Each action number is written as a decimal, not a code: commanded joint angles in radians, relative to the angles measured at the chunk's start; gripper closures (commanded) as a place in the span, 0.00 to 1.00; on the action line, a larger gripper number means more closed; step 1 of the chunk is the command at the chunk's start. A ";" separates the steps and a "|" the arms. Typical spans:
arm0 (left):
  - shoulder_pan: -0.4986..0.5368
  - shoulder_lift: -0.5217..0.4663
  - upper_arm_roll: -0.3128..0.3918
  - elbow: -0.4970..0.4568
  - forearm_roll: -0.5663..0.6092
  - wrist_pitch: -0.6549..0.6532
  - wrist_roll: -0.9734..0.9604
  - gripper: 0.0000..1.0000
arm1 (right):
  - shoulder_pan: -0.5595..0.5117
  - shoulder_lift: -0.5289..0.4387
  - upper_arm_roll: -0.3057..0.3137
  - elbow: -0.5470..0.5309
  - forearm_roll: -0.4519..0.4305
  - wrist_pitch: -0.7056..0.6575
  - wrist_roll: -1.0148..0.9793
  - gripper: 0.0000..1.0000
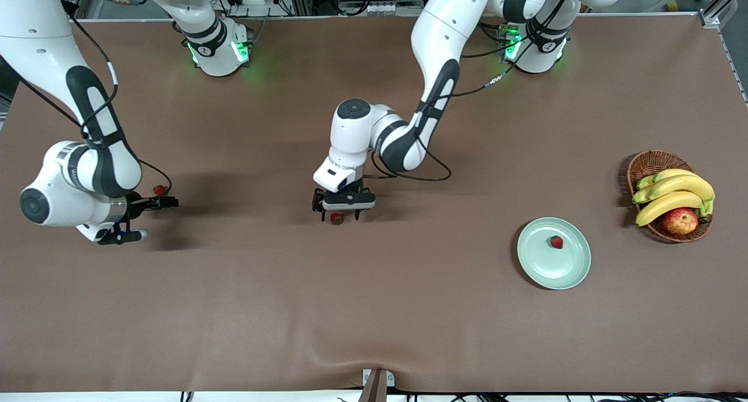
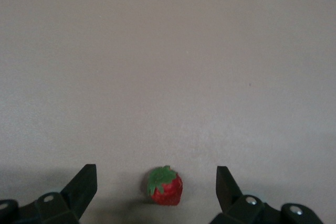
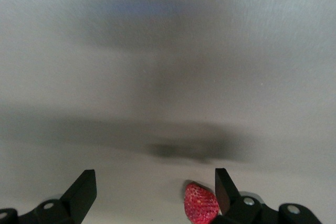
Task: Collect all strawberries into plate
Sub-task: 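Move the left gripper over the second strawberry and lower it, then grasp the second strawberry with the left gripper while the right grasps the third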
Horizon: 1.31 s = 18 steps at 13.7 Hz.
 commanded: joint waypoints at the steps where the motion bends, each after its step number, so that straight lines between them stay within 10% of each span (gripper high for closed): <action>1: -0.072 0.070 0.087 0.036 0.032 0.010 0.018 0.00 | -0.015 -0.059 -0.006 -0.063 -0.033 0.018 -0.033 0.00; 14: -0.085 0.126 0.128 0.077 0.066 0.012 -0.006 0.00 | -0.025 -0.058 -0.023 -0.117 -0.107 0.021 -0.066 0.02; 16: -0.086 0.126 0.128 0.077 0.066 0.012 -0.048 0.25 | -0.025 -0.056 -0.023 -0.117 -0.108 0.022 -0.066 0.12; 18: -0.091 0.123 0.128 0.079 0.066 0.012 -0.112 0.74 | -0.025 -0.053 -0.023 -0.117 -0.108 0.024 -0.063 0.24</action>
